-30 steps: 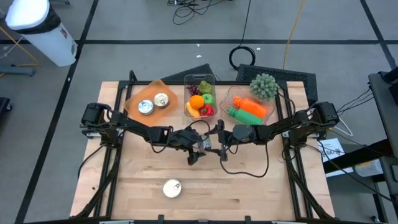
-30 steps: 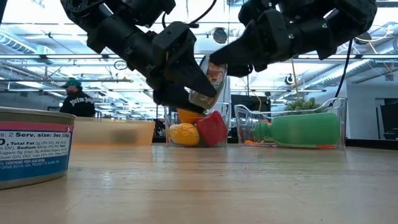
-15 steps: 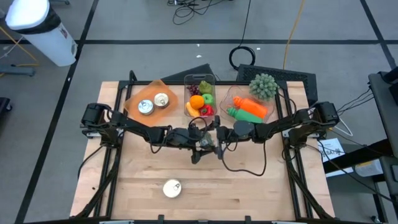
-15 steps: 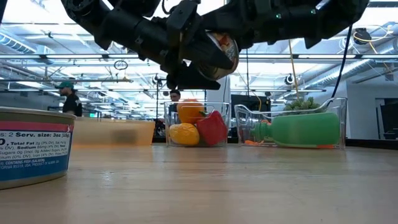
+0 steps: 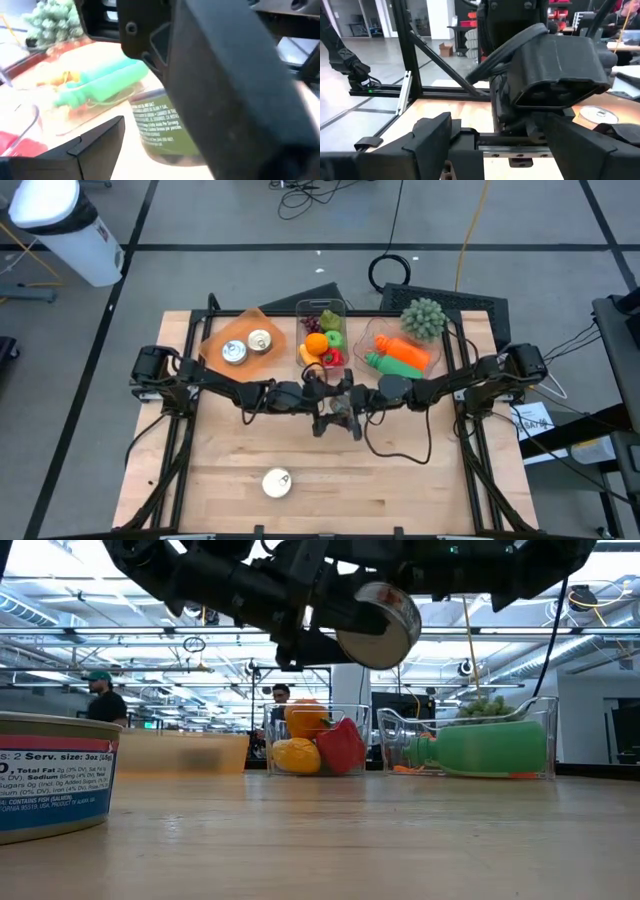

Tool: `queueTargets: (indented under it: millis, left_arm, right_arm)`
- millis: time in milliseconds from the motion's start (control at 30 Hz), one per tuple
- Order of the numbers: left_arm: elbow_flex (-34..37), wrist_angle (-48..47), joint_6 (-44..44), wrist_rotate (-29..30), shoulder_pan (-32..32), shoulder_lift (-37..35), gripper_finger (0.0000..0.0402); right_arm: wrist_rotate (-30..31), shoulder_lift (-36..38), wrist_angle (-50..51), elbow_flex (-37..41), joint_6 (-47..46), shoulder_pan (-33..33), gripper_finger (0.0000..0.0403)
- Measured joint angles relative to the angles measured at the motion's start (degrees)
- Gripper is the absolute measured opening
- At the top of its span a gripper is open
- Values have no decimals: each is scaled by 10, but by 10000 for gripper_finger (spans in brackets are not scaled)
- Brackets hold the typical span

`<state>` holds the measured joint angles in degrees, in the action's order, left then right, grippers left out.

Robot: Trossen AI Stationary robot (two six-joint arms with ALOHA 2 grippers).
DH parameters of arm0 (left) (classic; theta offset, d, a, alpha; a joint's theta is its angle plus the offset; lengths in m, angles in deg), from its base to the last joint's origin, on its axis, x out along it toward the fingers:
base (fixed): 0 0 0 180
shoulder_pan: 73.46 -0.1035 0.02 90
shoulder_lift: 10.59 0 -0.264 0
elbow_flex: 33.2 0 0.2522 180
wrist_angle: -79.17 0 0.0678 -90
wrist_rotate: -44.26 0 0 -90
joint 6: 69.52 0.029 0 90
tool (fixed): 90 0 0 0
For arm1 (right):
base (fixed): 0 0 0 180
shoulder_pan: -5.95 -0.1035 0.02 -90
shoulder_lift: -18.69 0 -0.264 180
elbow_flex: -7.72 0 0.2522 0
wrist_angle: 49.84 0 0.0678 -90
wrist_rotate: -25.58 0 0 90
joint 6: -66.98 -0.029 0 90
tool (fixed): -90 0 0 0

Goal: Pick & Place Food Item
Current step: Put the green tuna can into the orange bin

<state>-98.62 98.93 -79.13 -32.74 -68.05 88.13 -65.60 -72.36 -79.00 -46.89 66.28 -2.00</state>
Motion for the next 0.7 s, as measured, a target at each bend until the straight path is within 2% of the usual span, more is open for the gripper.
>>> queueTargets:
  millis: [333,533,633,700]
  left_arm:
    - [0,3,19,-5,0,1,367]
    - [0,9,73,-23,1,1,365]
    - [0,7,113,-37,4,2,344]
    - [0,8,131,-40,5,2,315]
  right_arm:
    - [7,0,5,0,0,-4,278]
    - [9,1,0,1,3,-9,269]
    - [5,-1,2,1,-9,-9,266]
    - [6,-1,4,1,-7,-9,265]
